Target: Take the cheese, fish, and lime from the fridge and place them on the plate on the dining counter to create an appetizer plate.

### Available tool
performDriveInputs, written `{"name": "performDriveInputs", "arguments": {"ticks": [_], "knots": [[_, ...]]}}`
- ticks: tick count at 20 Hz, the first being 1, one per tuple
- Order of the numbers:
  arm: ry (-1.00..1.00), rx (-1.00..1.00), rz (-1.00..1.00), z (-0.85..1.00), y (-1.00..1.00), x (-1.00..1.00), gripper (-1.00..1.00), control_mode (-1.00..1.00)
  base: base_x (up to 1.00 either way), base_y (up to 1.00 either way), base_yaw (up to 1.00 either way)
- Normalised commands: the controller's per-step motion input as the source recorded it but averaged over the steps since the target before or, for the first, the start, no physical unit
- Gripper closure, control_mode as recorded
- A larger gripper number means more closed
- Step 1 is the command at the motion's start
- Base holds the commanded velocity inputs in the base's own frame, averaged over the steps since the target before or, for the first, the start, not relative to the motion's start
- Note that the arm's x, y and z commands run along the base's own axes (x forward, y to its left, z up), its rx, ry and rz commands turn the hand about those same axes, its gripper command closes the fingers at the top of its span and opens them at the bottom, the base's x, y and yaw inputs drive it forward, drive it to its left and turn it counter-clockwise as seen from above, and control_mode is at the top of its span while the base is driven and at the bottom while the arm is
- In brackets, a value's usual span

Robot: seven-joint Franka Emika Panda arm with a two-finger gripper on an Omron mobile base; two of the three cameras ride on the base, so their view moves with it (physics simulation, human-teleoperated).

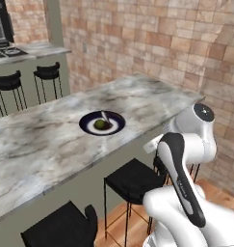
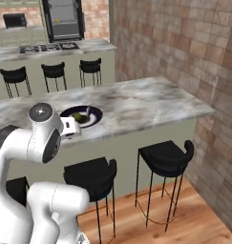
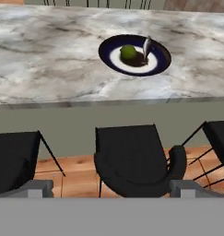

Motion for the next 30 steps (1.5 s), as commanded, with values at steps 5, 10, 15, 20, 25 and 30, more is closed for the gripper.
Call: {"name": "performDriveInputs", "arguments": {"ticks": [5,10,15,20,25,30], "knots": [[0.00,0.00,0.00,0.00,0.00,0.00,-1.00,1.00,-1.00,0.05,0.13],[0.00,0.00,0.00,0.00,0.00,0.00,-1.00,1.00,-0.71,0.68,0.27],[0.00,0.00,0.00,0.00,0.00,0.00,-1.00,1.00,-0.25,1.00,0.32],[0.00,0.00,0.00,0.00,0.00,0.00,-1.00,1.00,-0.08,1.00,0.29],[0.00,0.00,0.00,0.00,0.00,0.00,-1.00,1.00,0.00,1.00,0.24],[0.00,0.00,0.00,0.00,0.00,0.00,-1.00,1.00,0.00,1.00,0.23]]}}
